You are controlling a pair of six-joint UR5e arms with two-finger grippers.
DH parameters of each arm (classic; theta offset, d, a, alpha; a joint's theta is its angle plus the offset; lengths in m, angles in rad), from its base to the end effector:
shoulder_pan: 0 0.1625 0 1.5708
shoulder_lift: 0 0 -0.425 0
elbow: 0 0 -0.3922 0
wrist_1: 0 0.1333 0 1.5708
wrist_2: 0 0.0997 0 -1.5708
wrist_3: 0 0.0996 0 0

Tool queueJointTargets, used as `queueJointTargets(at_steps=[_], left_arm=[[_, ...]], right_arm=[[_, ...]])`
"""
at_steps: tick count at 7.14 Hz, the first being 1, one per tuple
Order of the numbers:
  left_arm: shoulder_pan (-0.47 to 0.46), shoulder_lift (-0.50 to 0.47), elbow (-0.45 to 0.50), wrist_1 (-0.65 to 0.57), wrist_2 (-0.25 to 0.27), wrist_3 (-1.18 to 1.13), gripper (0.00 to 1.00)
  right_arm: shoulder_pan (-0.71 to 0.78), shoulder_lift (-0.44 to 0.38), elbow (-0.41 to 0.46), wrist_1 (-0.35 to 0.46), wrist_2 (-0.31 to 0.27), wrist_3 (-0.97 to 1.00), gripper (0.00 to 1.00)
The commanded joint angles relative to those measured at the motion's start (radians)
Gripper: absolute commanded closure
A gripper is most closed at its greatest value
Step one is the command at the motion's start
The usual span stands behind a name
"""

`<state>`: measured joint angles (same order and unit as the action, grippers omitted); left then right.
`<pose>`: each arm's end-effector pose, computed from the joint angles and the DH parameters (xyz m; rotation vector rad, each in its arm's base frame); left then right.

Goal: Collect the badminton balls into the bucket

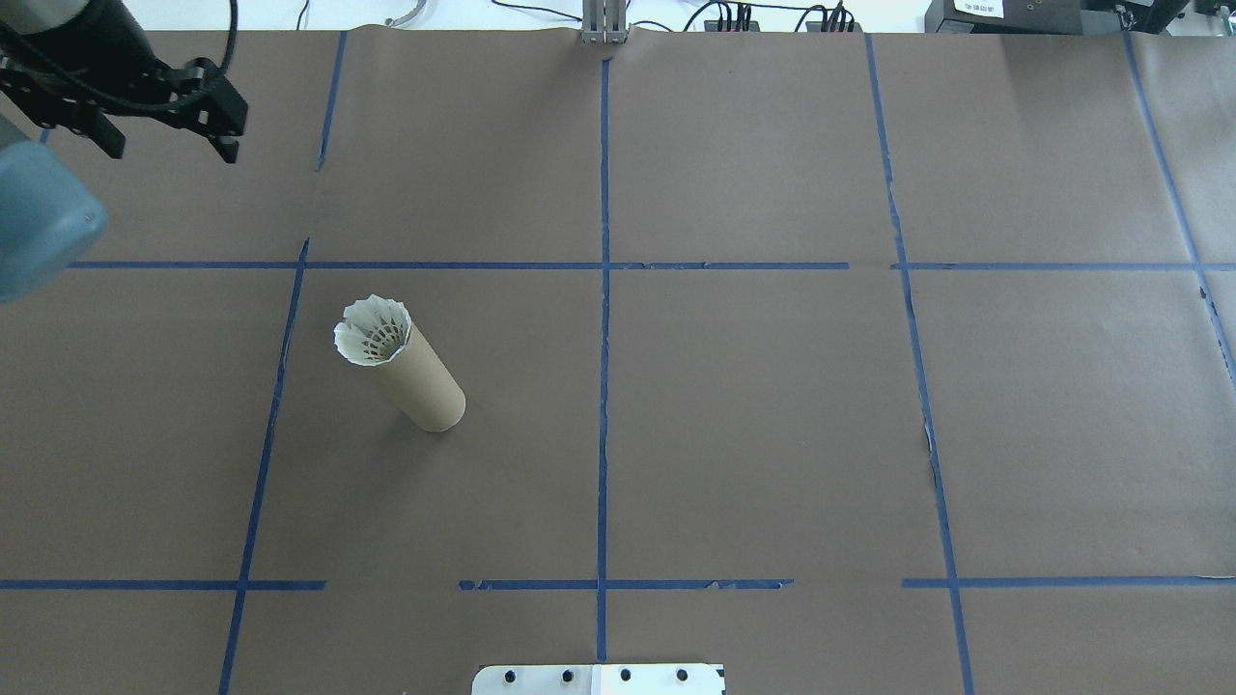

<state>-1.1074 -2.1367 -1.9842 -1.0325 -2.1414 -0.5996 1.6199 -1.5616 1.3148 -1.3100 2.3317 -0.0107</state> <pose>0.1848 -0.5477 0.2289 0.0852 0.7007 -0.0047 0.0883 -0.4812 0.7540 0.0361 -0.7602 0.0312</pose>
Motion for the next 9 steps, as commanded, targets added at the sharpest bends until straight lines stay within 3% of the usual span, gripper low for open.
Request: queueJointTargets(at_steps=[1,3,6,7,9], left_arm=[[-0.147,0.104,0.086,-0.088,-0.024,0.276,0.0],[-0.26,0.176,0.23,-0.18,-0.072,0.488,0.0],[-0.374,0.412,0.352,-0.487,-0.213,0.546,0.0],[-0.388,0.495,0.367,-0.568,-0.216,0.558,0.0],[-0.397,0.544,0.437,-0.594,-0.273,0.56,0.0]], right_arm=[[0.0,0.0,0.0,0.0,0.0,0.0,0.0],[0.0,0.0,0.001,0.0,0.0,0.0,0.0],[0.0,0.0,0.0,0.0,0.0,0.0,0.0],[0.0,0.0,0.001,0.0,0.0,0.0,0.0],[0.0,0.0,0.001,0.0,0.0,0.0,0.0]])
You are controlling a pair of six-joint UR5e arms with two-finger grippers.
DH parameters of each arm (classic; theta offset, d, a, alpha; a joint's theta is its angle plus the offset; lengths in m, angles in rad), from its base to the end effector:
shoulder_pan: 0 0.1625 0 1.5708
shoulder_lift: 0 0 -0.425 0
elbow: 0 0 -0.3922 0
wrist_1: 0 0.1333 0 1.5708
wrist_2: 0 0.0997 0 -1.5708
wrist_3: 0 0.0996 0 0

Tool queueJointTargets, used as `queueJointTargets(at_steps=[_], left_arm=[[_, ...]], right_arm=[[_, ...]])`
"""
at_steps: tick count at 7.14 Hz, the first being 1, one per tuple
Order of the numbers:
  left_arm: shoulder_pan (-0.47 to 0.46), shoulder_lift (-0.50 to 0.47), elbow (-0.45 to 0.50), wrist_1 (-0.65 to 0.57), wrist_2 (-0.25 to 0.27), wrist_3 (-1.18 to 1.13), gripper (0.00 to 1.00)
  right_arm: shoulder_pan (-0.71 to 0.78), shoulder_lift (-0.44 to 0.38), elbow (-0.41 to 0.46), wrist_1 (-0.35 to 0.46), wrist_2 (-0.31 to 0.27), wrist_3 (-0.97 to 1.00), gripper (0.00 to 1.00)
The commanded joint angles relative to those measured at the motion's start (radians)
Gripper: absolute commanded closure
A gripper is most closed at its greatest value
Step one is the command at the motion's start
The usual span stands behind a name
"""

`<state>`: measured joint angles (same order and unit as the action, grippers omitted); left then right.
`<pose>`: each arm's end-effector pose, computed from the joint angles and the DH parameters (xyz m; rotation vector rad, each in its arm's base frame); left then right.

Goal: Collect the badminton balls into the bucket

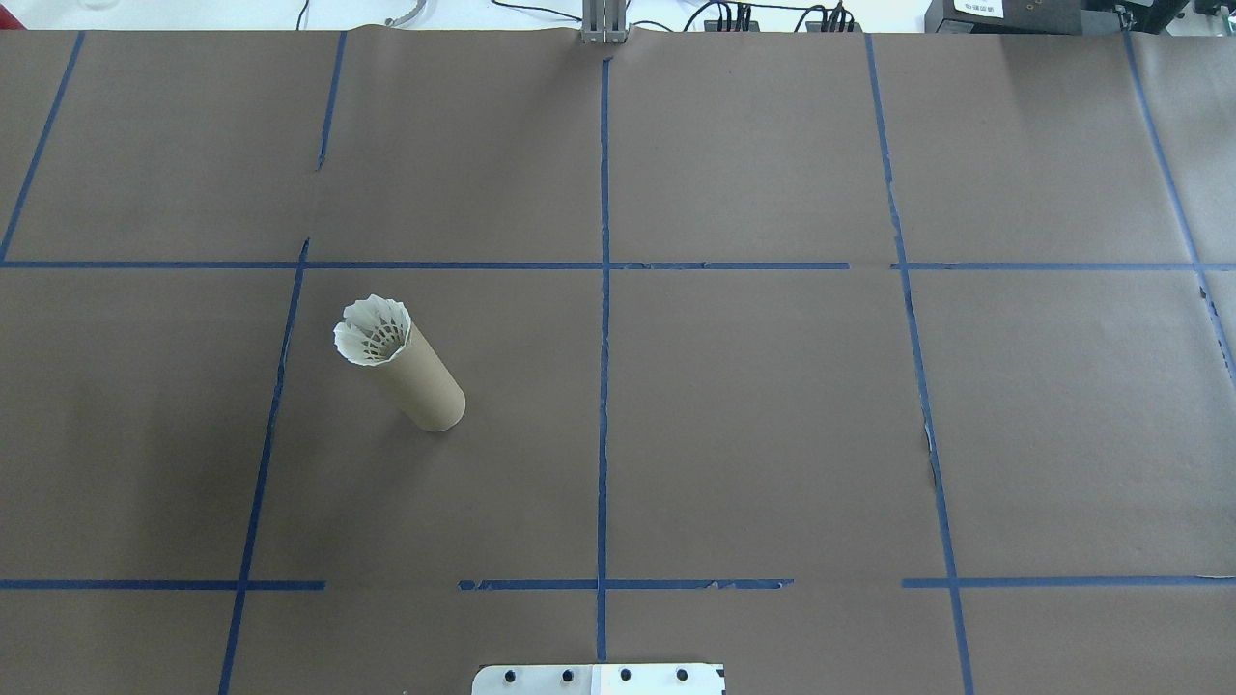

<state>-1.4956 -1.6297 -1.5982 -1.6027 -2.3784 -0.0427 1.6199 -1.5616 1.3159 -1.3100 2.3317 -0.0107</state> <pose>-0.0219 -0.5260 0.6096 0.0640 0.8120 0.0784 0.0884 -0.4813 0.7535 0.0371 -0.7601 0.0308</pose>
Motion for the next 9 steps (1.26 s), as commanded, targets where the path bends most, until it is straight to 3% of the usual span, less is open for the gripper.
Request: queueJointTargets(at_steps=[1,6,7,8,9], left_arm=[[-0.012,0.045,0.107,-0.001,-0.085,0.003,0.0],[-0.029,0.042,0.08,0.062,-0.059,0.082,0.0],[-0.035,0.036,0.057,0.138,-0.024,0.169,0.0],[-0.098,0.015,0.0,0.218,0.057,0.176,0.0],[-0.148,-0.011,-0.017,0.249,0.059,0.173,0.0]], right_arm=[[0.0,0.0,0.0,0.0,0.0,0.0,0.0],[0.0,0.0,0.0,0.0,0.0,0.0,0.0],[0.0,0.0,0.0,0.0,0.0,0.0,0.0],[0.0,0.0,0.0,0.0,0.0,0.0,0.0],[0.0,0.0,0.0,0.0,0.0,0.0,0.0]])
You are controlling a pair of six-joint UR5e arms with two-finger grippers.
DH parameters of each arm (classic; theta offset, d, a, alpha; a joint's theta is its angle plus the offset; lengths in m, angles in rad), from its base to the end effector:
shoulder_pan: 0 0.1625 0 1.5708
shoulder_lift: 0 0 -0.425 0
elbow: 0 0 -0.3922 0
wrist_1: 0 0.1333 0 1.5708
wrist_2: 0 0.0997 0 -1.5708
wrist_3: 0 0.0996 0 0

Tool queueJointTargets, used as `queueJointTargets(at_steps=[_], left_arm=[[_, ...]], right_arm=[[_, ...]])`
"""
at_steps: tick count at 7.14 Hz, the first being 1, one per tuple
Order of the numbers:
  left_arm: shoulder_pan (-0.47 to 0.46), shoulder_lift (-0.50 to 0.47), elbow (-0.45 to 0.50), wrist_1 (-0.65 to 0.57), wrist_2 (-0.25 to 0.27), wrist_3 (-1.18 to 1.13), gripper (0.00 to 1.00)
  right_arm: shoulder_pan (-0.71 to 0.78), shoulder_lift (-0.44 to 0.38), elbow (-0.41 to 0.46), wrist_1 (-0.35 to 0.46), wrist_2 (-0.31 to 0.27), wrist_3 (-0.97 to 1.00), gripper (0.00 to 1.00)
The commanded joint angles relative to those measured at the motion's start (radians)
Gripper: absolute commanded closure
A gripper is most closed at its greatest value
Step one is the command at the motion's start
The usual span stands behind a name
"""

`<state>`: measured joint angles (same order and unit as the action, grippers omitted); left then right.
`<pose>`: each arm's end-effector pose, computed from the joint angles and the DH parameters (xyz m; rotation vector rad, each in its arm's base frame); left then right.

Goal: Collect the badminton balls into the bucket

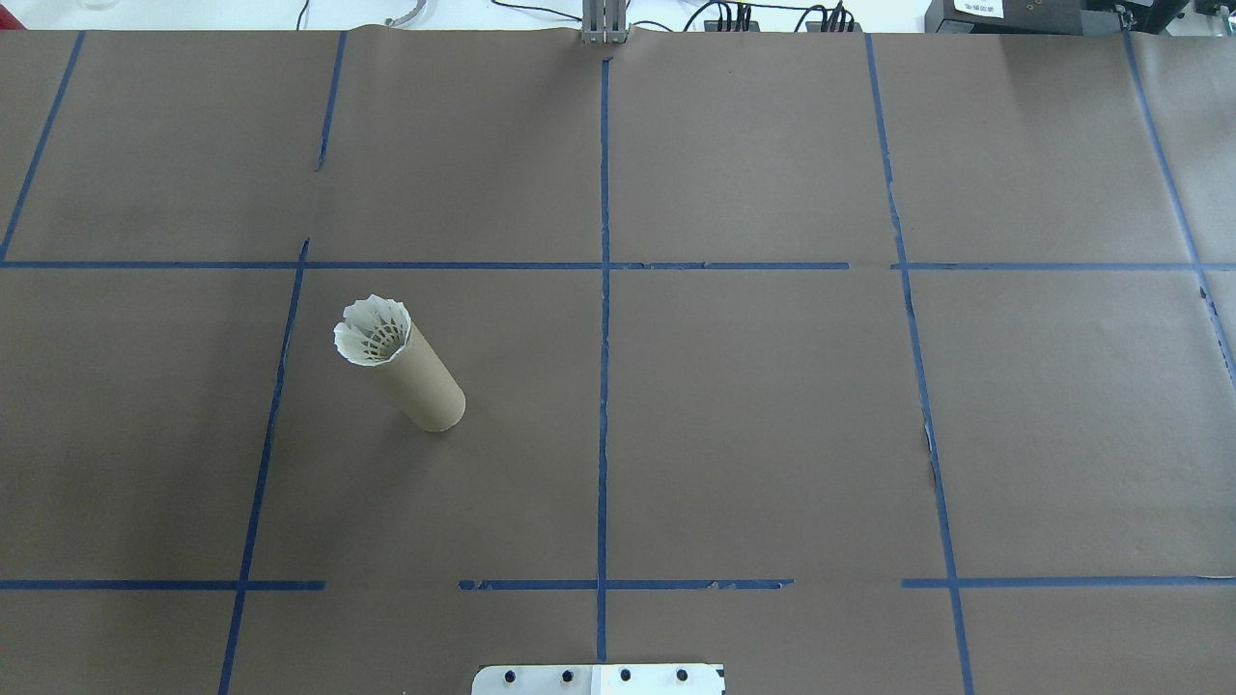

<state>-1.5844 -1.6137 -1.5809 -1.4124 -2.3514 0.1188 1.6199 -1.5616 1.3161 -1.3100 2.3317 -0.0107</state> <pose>-0.0700 -0.5007 0.6472 -0.0482 0.7848 0.0586 0.0884 -0.4814 0.7534 0.0373 -0.7601 0.0307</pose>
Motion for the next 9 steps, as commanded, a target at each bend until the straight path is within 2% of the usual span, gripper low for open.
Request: queueJointTargets(at_steps=[1,9], left_arm=[[-0.062,-0.029,-0.036,0.064,0.03,0.009,0.0],[-0.06,-0.029,-0.079,0.061,0.026,0.007,0.0]], right_arm=[[0.0,0.0,0.0,0.0,0.0,0.0,0.0],[0.0,0.0,-0.001,0.0,0.0,0.0,0.0]])
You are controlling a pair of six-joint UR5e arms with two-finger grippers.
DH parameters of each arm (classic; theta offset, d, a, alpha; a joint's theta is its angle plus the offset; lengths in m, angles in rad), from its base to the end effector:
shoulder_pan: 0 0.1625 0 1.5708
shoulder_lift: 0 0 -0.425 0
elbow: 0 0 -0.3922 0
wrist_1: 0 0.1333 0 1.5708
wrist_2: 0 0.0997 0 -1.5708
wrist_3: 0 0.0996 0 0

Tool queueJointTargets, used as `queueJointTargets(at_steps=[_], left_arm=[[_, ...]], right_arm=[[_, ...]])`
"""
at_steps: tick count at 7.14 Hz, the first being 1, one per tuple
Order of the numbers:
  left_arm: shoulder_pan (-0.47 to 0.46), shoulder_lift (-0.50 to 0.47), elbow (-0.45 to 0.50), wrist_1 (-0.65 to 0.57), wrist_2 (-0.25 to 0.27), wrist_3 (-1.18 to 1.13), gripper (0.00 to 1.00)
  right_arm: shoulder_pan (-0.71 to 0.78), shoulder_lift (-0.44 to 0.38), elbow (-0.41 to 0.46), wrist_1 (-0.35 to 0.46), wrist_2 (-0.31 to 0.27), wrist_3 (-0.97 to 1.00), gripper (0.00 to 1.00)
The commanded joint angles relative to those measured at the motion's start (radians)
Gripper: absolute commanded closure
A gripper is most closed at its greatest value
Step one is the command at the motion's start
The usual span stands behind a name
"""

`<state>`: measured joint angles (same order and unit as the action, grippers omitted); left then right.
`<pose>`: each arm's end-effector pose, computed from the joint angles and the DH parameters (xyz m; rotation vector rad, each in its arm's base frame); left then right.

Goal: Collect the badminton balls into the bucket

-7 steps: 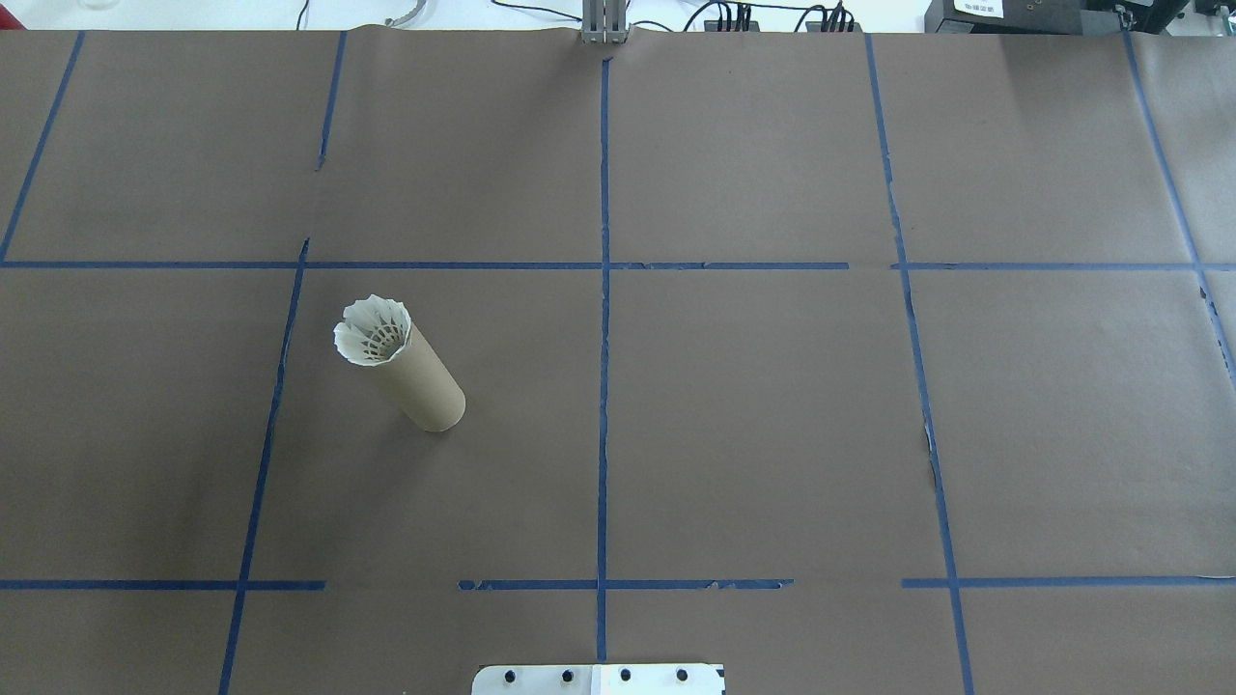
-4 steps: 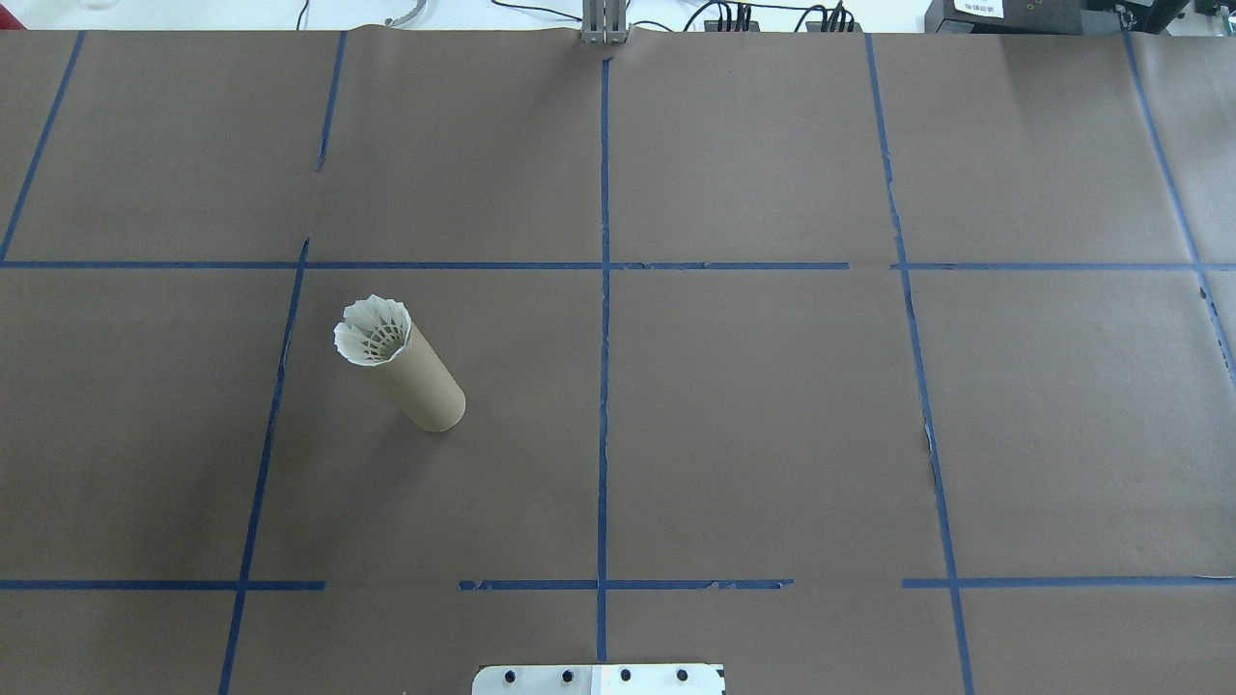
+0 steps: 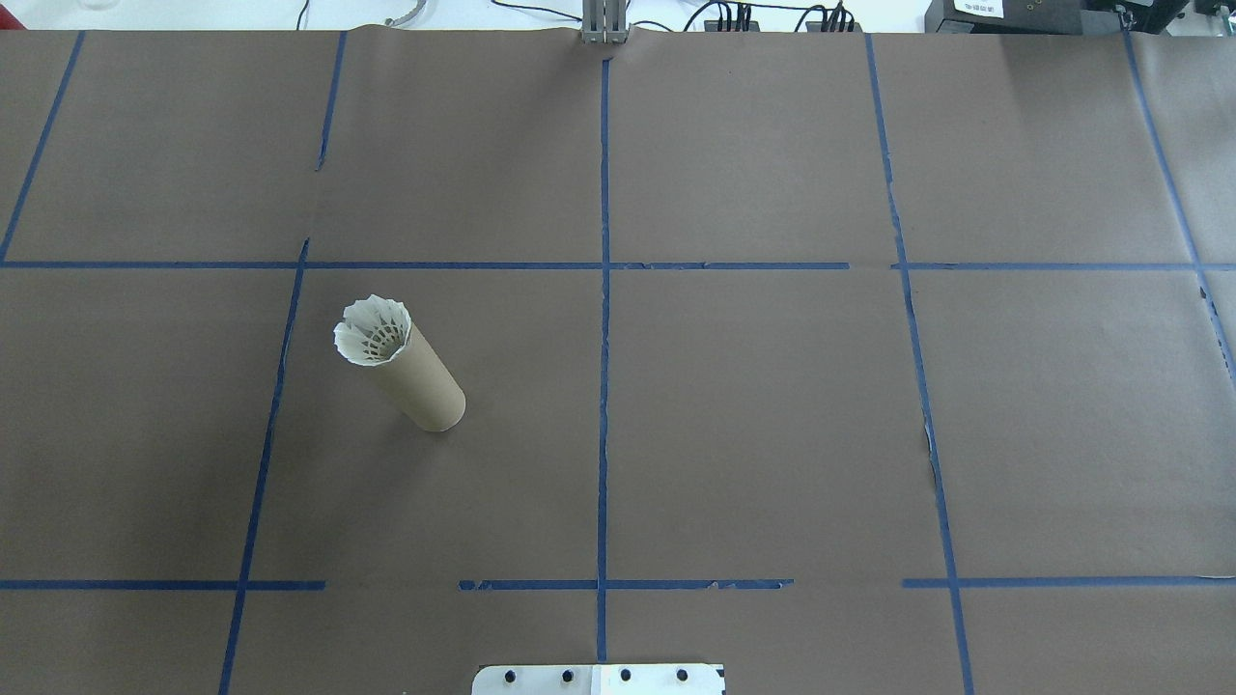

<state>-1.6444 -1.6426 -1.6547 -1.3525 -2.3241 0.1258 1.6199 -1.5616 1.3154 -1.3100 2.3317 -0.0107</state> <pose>-0.1027 -0.5067 0.6043 0.0156 0.7552 0.0261 0.0883 -0.4813 0.7537 0.0366 -0.7602 0.0310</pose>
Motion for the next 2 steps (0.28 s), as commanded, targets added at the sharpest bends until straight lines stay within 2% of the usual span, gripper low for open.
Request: queueJointTargets(at_steps=[1,2], left_arm=[[0.0,0.0,-0.005,0.001,-0.001,0.0,0.0],[0.0,-0.002,-0.004,0.0,-0.001,0.0,0.0]], right_arm=[[0.0,0.0,-0.001,0.0,0.0,0.0,0.0],[0.0,0.0,0.001,0.0,0.0,0.0,0.0]])
